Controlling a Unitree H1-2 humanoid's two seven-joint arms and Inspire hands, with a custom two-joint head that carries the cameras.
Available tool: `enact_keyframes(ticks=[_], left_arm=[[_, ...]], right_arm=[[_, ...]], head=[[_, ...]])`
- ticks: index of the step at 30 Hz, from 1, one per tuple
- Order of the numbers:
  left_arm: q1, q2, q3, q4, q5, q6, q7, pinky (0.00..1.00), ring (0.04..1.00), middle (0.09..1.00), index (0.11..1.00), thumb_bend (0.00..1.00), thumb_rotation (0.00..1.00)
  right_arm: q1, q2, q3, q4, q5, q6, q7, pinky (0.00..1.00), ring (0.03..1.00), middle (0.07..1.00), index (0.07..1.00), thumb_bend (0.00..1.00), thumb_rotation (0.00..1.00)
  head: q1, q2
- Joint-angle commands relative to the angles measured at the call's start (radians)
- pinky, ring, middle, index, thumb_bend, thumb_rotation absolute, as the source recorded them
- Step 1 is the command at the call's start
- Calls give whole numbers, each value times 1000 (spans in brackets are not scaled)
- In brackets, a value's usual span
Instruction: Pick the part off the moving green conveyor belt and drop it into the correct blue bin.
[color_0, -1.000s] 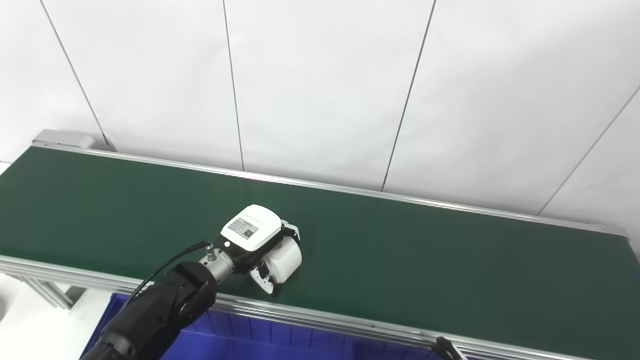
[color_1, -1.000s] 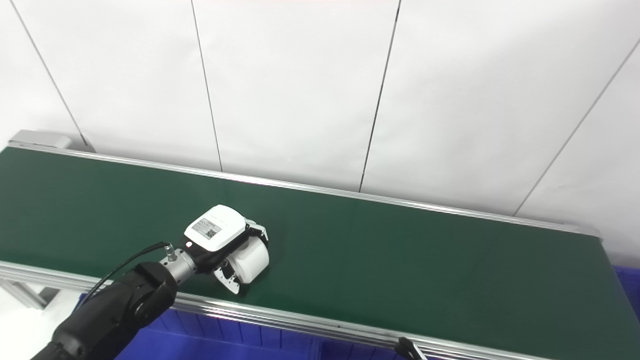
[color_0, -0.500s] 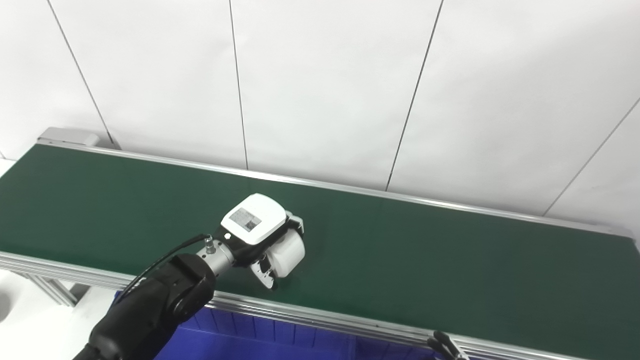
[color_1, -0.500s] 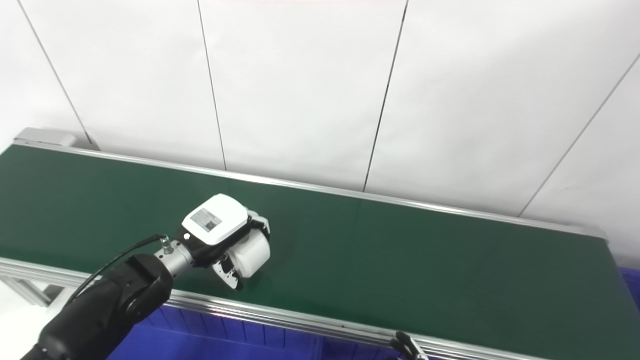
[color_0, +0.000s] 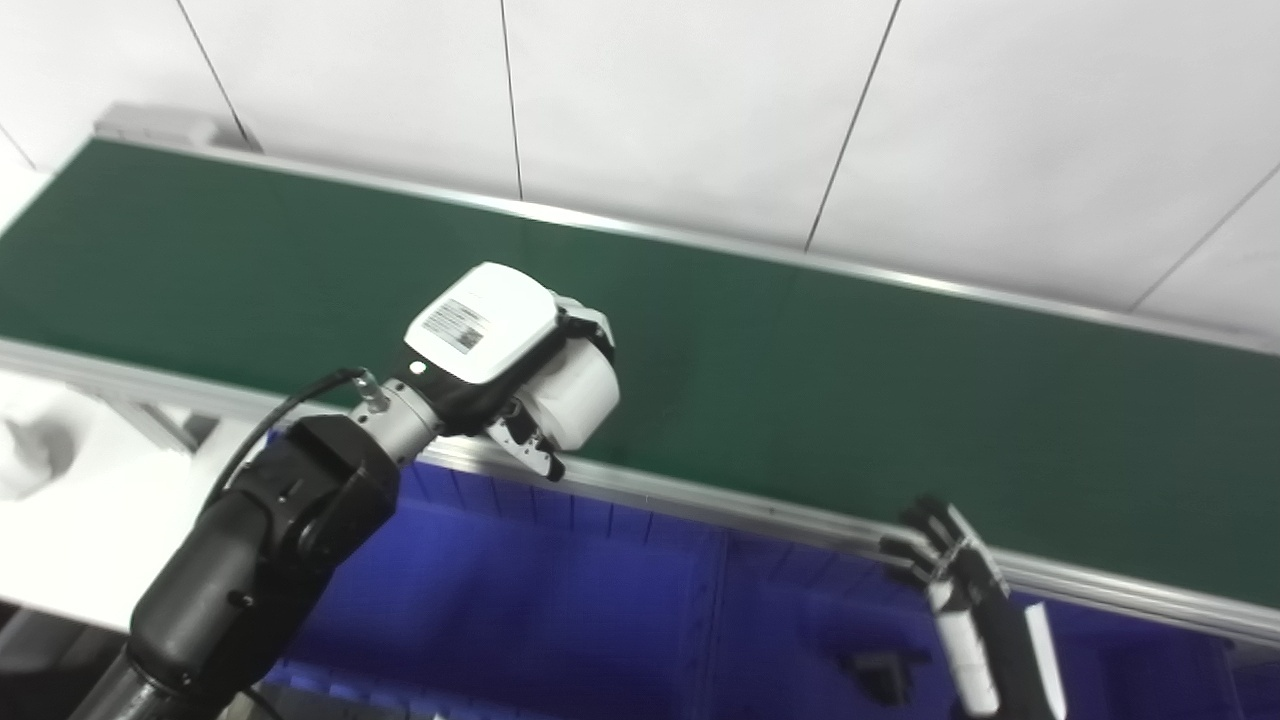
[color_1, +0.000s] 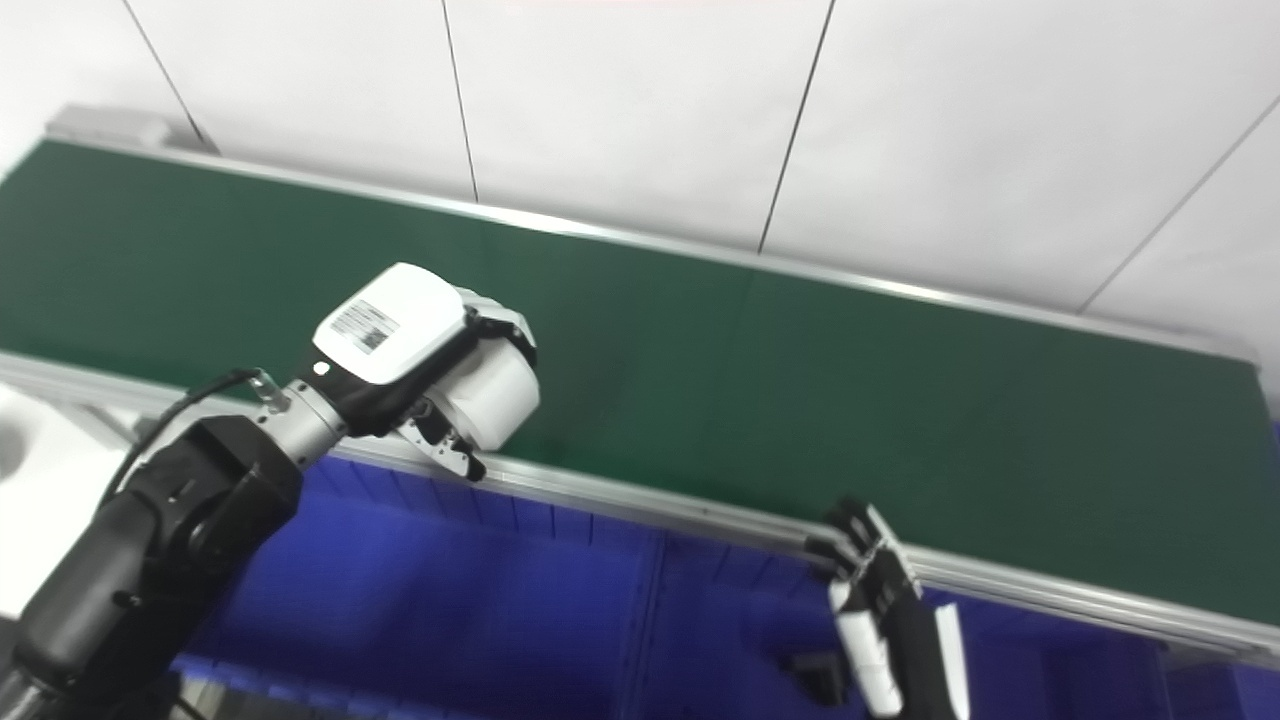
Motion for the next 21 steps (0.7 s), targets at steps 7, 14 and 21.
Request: enact_keyframes(ticks=[7,14,21], left_arm=[[157,23,50,-39,-8,1,2,490,475,473,502,523,0],[201,5,73,-29,-12,9,-10,495,477,475,499,523,0],[186,-1,63,-37,4,67,-102,497,500,489,491,523,0]], right_arm=[[-33,-6,-14,-73,28,75,12,711,746,835,858,727,808],[-45,-3,-12,-56,16,71,7,687,730,825,856,710,788],[-42,-2,-11,-53,4,72,5,703,730,829,858,706,796]], head=[[-7,15],[-31,3],[-45,-7]])
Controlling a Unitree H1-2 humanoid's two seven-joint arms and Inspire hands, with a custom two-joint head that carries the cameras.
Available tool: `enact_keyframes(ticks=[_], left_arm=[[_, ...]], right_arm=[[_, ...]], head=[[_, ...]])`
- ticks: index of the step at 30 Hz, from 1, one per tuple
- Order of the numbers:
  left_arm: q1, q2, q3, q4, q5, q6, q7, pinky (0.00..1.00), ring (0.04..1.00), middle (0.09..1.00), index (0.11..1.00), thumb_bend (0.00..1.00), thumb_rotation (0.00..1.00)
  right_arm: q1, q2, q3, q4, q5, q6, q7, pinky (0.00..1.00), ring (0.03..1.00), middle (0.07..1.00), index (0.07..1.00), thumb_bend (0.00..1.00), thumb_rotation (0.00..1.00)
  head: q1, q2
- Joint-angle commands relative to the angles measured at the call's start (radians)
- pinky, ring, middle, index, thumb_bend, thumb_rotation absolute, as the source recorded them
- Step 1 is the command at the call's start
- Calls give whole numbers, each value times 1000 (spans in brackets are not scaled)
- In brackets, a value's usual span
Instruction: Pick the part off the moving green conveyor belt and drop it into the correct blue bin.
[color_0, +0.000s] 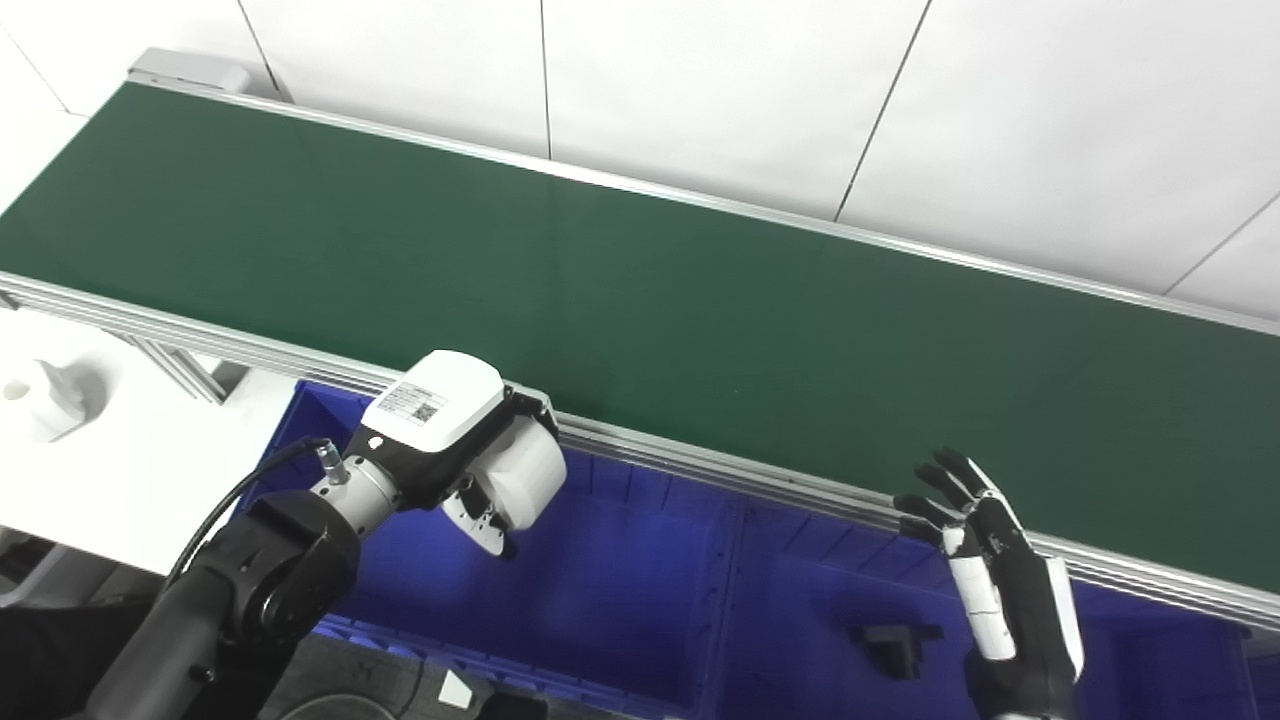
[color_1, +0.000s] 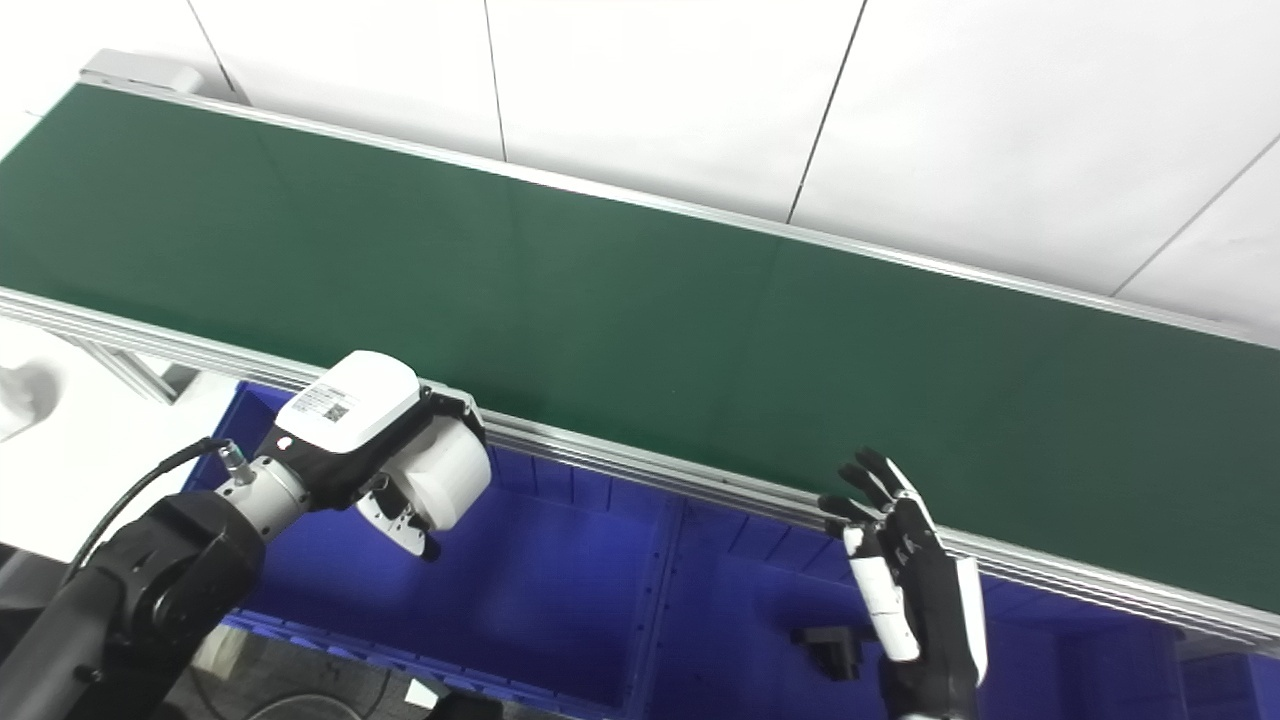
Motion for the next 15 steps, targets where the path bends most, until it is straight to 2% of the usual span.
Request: enact_keyframes(ticks=[1,2,5,7,10,15], left_arm=[[-25,2,3,-44,11,50,-62,546,594,604,583,652,96],[-28,5,-3,-56,23,69,-100,555,608,625,604,679,117],[-36,9,-15,-95,58,113,-198,706,811,838,809,861,343],[-39,7,-16,-119,71,127,-242,765,861,893,855,896,424],[-38,3,-12,-142,71,136,-278,808,872,899,867,915,477],[-33,-1,-8,-154,63,141,-290,806,866,889,861,920,474]], right_arm=[[5,1,-1,-21,-7,-6,1,700,731,830,859,695,797],[6,0,-1,-21,-9,-9,1,699,731,830,859,694,797],[9,0,0,-23,-15,-13,2,687,726,832,858,680,791],[12,-1,0,-26,-18,-11,2,682,726,834,860,677,792],[16,-2,-1,-29,-15,-9,4,682,727,834,858,676,792],[19,-4,1,-32,-17,-9,6,680,725,834,860,664,782]], head=[[-2,0],[-2,0],[-6,0],[-5,1],[-5,3],[-8,3]])
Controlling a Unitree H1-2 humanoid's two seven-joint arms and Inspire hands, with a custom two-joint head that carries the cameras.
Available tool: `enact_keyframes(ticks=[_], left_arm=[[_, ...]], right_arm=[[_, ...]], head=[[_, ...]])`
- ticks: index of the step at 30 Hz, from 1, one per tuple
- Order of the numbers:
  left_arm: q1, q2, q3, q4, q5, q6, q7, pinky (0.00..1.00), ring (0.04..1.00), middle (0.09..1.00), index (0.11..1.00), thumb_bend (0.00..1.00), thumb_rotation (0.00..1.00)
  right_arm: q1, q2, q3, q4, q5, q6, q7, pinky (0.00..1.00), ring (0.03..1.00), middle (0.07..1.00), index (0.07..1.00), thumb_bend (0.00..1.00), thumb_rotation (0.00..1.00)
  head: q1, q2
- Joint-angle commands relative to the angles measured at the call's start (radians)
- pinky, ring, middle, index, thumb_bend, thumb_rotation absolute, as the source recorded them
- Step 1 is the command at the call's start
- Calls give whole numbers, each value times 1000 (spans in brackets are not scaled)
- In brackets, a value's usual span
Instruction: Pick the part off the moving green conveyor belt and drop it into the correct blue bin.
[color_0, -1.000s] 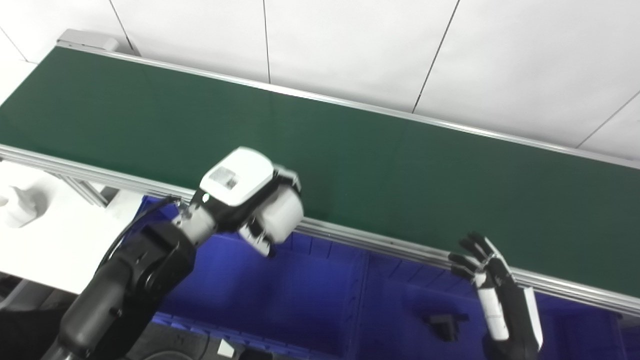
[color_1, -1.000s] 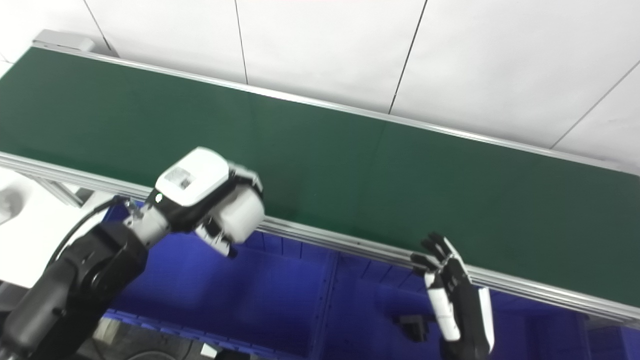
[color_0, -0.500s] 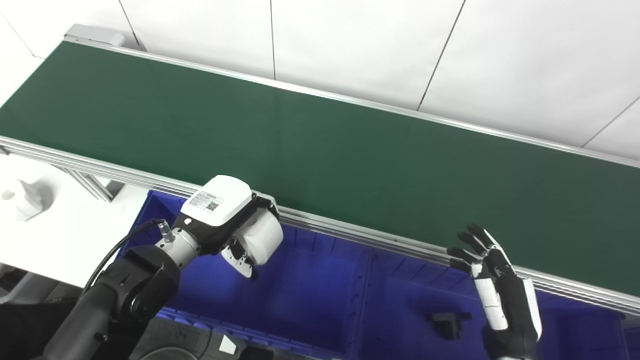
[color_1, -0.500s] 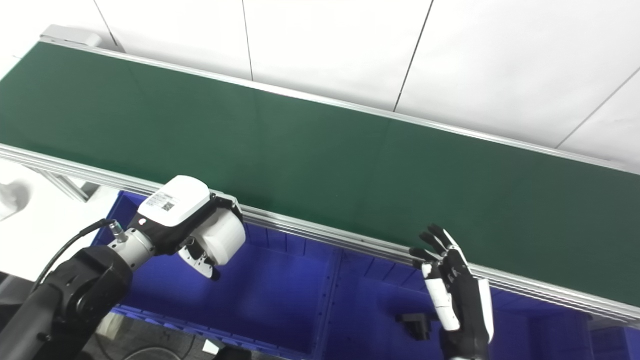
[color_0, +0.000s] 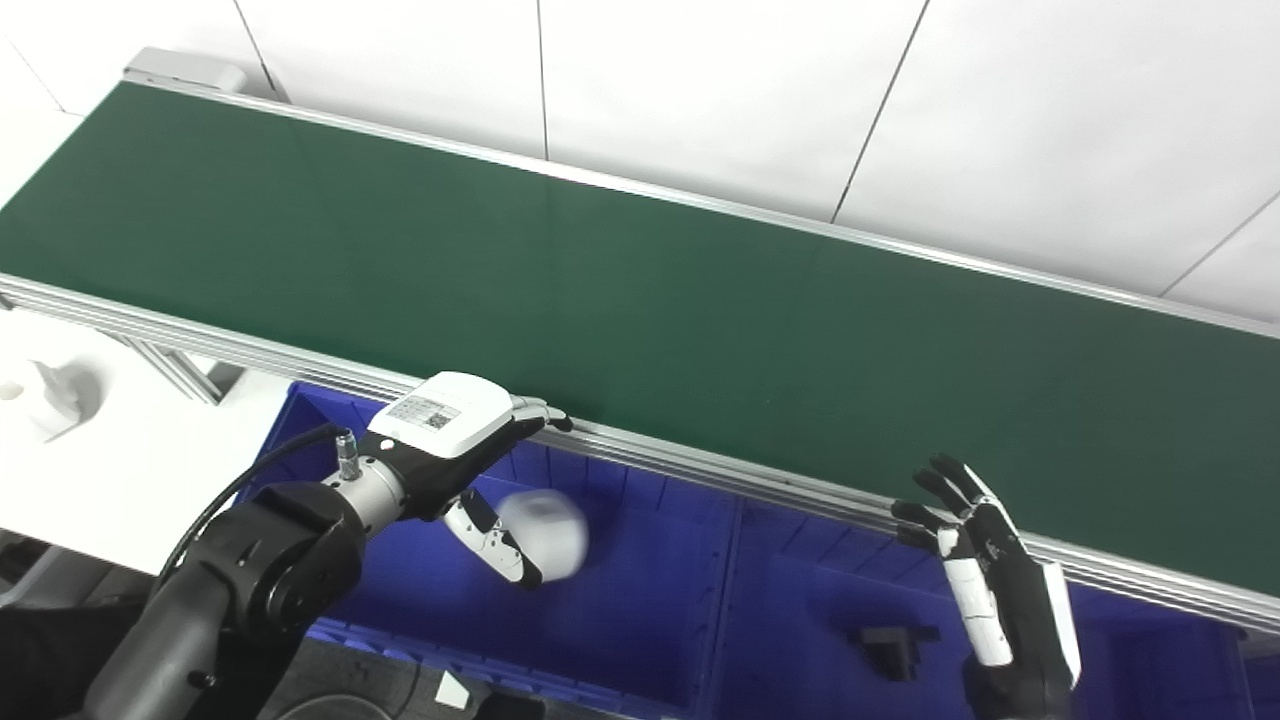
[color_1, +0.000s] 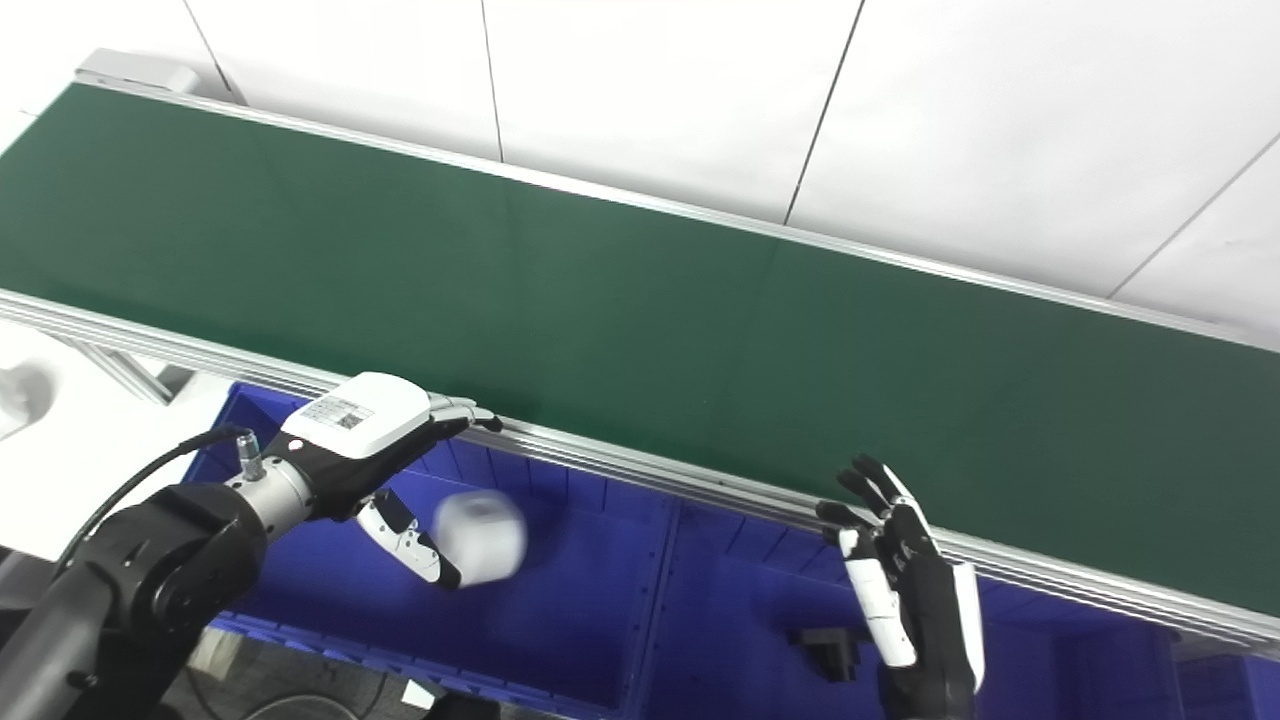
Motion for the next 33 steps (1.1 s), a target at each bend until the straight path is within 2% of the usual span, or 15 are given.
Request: enact_keyframes(ticks=[1,5,8,10,13,14,15,16,17,18,19,22,24,27,33], left_arm=[[-11,3,12,-33,0,6,9,807,864,884,860,921,471],[-8,-3,25,-48,-26,4,25,793,856,870,847,915,466],[6,-31,60,-55,-121,-11,91,764,829,849,831,926,482],[16,-53,84,-67,-196,-6,117,743,823,851,833,927,529],[43,-136,125,-120,-351,56,143,709,831,881,861,897,568],[50,-155,134,-132,-386,73,150,699,840,894,868,898,589],[63,-186,148,-133,-451,76,172,695,843,899,871,898,596],[72,-207,158,-133,-498,76,189,731,867,912,880,861,614],[83,-248,173,-124,-583,85,211,744,875,916,883,848,620],[91,-275,183,-116,-644,91,225,813,909,936,894,837,636],[98,-307,194,-107,-707,103,240,852,927,950,907,816,660],[114,-368,213,-93,-829,152,276,872,944,963,926,800,693],[119,-397,211,-74,-867,176,301,863,948,971,952,798,739],[119,-401,201,-30,-906,168,321,866,942,973,965,783,740],[120,-342,191,51,-959,129,328,870,941,965,956,790,699]], right_arm=[[6,-3,1,-32,-3,-9,6,679,723,834,860,657,781],[7,-2,7,-35,-13,-7,6,670,719,835,862,641,764],[8,2,13,-37,-23,-4,2,665,718,834,863,638,751],[8,9,19,-38,-31,-3,0,656,719,834,860,651,747],[7,25,40,-39,-51,3,-1,650,723,835,861,669,749],[7,29,46,-39,-59,5,-2,653,723,837,866,659,758],[6,41,57,-30,-78,3,-9,653,723,838,867,656,762],[5,49,64,-23,-92,2,-14,660,721,835,871,668,780],[5,61,75,-10,-115,-5,-23,662,721,834,872,672,786],[5,71,84,0,-132,-10,-29,658,718,834,871,689,808],[5,86,96,14,-148,-16,-38,659,717,832,867,709,819],[2,126,124,46,-175,-29,-60,672,723,830,862,730,819],[1,151,141,61,-198,-31,-77,678,728,827,857,745,811],[-1,180,167,79,-237,-38,-103,637,715,826,850,788,834],[-8,213,209,100,-309,-42,-145,593,686,820,847,764,859]], head=[[0,0],[-4,-1],[-18,-2],[-48,-2],[-136,-5],[-136,-5],[-222,-15],[-222,-15],[-289,-30],[-300,-32],[-359,-47],[-428,-66],[-468,-78],[-510,-86],[-594,-109]])
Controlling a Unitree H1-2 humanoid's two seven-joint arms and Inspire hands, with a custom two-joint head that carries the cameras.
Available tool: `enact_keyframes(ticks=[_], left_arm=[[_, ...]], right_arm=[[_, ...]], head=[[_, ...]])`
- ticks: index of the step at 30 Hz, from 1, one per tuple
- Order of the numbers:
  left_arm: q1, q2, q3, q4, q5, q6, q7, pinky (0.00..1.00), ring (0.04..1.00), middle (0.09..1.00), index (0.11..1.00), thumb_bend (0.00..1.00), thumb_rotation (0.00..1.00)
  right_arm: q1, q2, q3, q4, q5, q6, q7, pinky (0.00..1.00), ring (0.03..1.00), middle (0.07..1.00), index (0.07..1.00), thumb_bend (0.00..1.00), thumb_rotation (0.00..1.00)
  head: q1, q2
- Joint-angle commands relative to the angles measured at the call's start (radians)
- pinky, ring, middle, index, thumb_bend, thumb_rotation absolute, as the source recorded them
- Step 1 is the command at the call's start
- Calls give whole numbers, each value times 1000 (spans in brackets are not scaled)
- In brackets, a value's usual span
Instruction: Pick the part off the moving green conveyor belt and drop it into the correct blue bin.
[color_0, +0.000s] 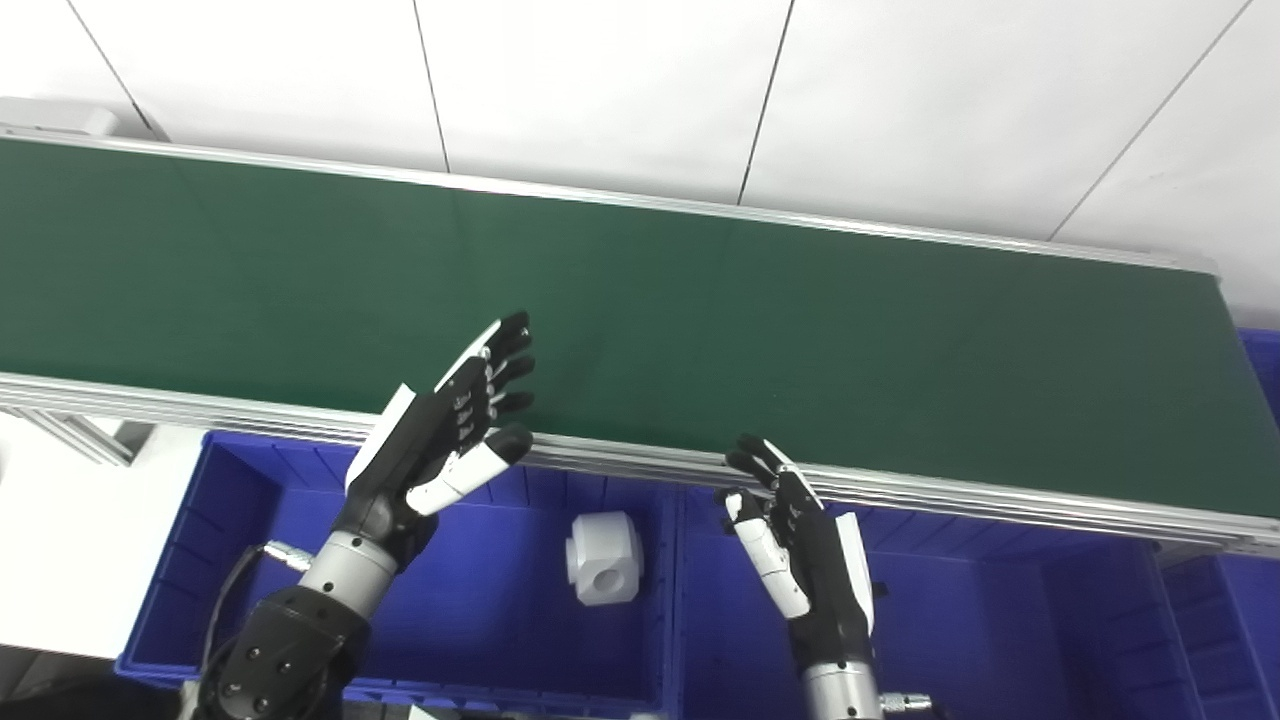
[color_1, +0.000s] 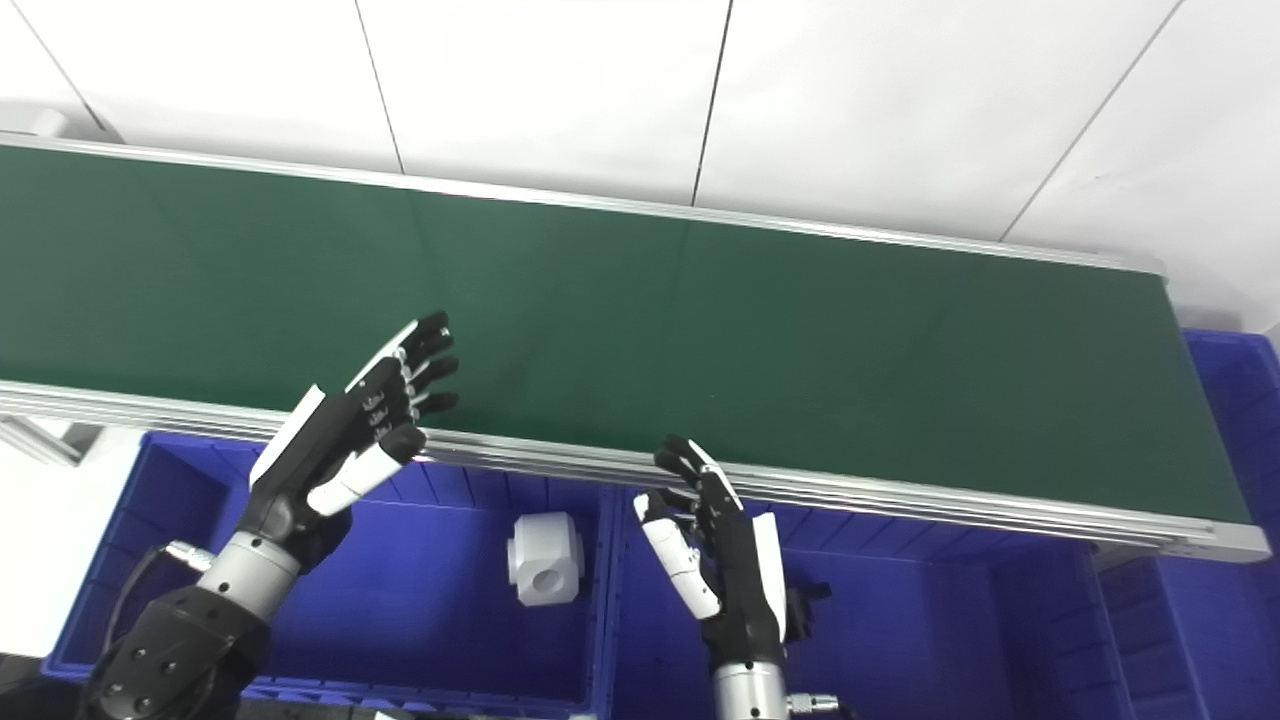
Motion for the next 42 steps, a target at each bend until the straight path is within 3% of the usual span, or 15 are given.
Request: enact_keyframes(ticks=[1,6,17,20,24,26,28,30,32,35,38,42], left_arm=[[-10,17,3,9,-33,-44,14,880,947,967,958,779,685],[-16,53,-4,60,-67,-84,15,903,957,973,967,722,647],[-17,90,-12,92,-90,-131,27,916,969,955,960,709,607],[-19,107,11,85,-115,-143,29,919,965,955,959,706,629],[-39,124,91,68,-212,-150,39,947,972,967,984,663,644],[-50,127,118,68,-226,-157,53,992,996,983,997,666,652],[-50,122,122,77,-195,-175,76,890,935,932,949,670,685],[-47,121,108,111,-197,-203,66,876,924,921,931,638,669],[-44,124,87,146,-215,-227,45,980,980,972,983,593,645],[-42,127,65,165,-210,-252,44,998,987,981,994,604,636],[-39,125,56,171,-176,-264,65,934,950,954,971,651,628],[-32,115,48,167,-128,-278,95,921,930,932,944,695,605]], right_arm=[[-7,32,26,-5,-12,-41,-21,591,685,822,851,769,855],[-17,49,30,19,2,-39,-29,576,692,824,850,791,834],[-43,37,40,75,-15,-63,-52,541,682,822,840,785,859],[-52,44,52,92,-33,-57,-63,565,692,831,839,785,876],[-66,56,62,126,-50,-61,-86,645,727,835,837,769,865],[-73,58,65,139,-52,-61,-93,654,734,839,836,786,880],[-79,58,66,147,-48,-64,-96,661,737,835,837,777,877],[-82,58,68,151,-43,-68,-100,677,748,832,839,779,871],[-80,58,70,147,-43,-66,-102,670,740,827,836,774,870],[-76,54,69,136,-41,-61,-99,650,730,830,835,774,870],[-73,47,69,126,-43,-58,-95,650,730,842,840,776,887],[-65,36,68,108,-40,-57,-92,643,717,833,836,784,898]], head=[[-26,-4],[-60,-7],[-102,-24],[-179,-40],[-239,-53],[-241,-54],[-241,-54],[-240,-51],[-232,-47],[-210,-41],[-195,-37],[-154,-30]])
